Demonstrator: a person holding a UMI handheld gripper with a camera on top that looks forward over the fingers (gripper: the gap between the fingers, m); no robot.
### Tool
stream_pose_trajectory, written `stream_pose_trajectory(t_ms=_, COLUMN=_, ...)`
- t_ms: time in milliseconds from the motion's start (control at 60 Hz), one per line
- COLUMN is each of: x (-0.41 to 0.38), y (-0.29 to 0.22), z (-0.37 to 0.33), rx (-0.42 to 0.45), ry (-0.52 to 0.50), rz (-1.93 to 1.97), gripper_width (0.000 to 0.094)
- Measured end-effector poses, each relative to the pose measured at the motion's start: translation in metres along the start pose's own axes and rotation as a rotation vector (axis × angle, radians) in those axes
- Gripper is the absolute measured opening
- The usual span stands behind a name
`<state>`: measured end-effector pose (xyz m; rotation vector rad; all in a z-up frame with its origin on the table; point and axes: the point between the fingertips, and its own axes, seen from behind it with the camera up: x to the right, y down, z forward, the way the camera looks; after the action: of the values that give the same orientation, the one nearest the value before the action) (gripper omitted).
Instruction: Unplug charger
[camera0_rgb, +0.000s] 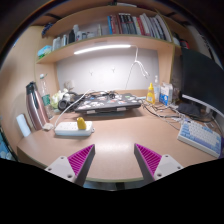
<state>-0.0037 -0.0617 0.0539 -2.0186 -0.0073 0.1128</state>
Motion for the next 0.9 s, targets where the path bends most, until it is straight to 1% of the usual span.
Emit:
stream_pose_trajectory(t_ms=233, x=-0.051, y=0.012, z=0.040, rx=-0.013, ry=-0.053, rz=-0.072, gripper_width=0.0868)
stream_pose_trajectory(t_ms=383, x=-0.087, y=0.002, z=0.071, rx=0.001, ry=-0.085, rz=-0.097, gripper_width=0.0857)
stream_pose_trajectory(t_ms=517, x=-0.105, y=-0.016, z=0.107, rx=0.035, ry=-0.072, rz=-0.119, gripper_width=0.0824)
stream_pose_trajectory(t_ms=650, x=-0.119, y=-0.032, z=0.139, rx=0.039, ry=-0.056, rz=-0.111, gripper_width=0.0793)
stream_pose_trajectory(t_ms=733, x=-0.125, y=-0.038, z=0.152, rx=0.032, ry=-0.044, rz=-0.095, gripper_width=0.0720)
stream_pose_trajectory(t_ms=750, x=-0.126, y=-0.039, z=0.154, rx=0.028, ry=-0.043, rz=-0.093, gripper_width=0.0725)
stream_pose_trajectory(t_ms=767, x=-0.127, y=-0.039, z=0.156, rx=0.027, ry=-0.041, rz=-0.091, gripper_width=0.0700)
stream_pose_trajectory(t_ms=783, x=-0.128, y=-0.039, z=0.157, rx=0.027, ry=-0.040, rz=-0.090, gripper_width=0.0662)
stream_pose_trajectory(t_ms=833, x=-0.126, y=-0.035, z=0.163, rx=0.012, ry=-0.026, rz=-0.095, gripper_width=0.0491)
stream_pose_trajectory(t_ms=850, x=-0.127, y=-0.036, z=0.164, rx=0.010, ry=-0.024, rz=-0.092, gripper_width=0.0459)
stream_pose_trajectory(t_ms=883, x=-0.129, y=-0.035, z=0.165, rx=0.006, ry=-0.032, rz=-0.088, gripper_width=0.0333)
stream_pose_trajectory(t_ms=900, x=-0.128, y=-0.035, z=0.166, rx=0.004, ry=-0.028, rz=-0.086, gripper_width=0.0331)
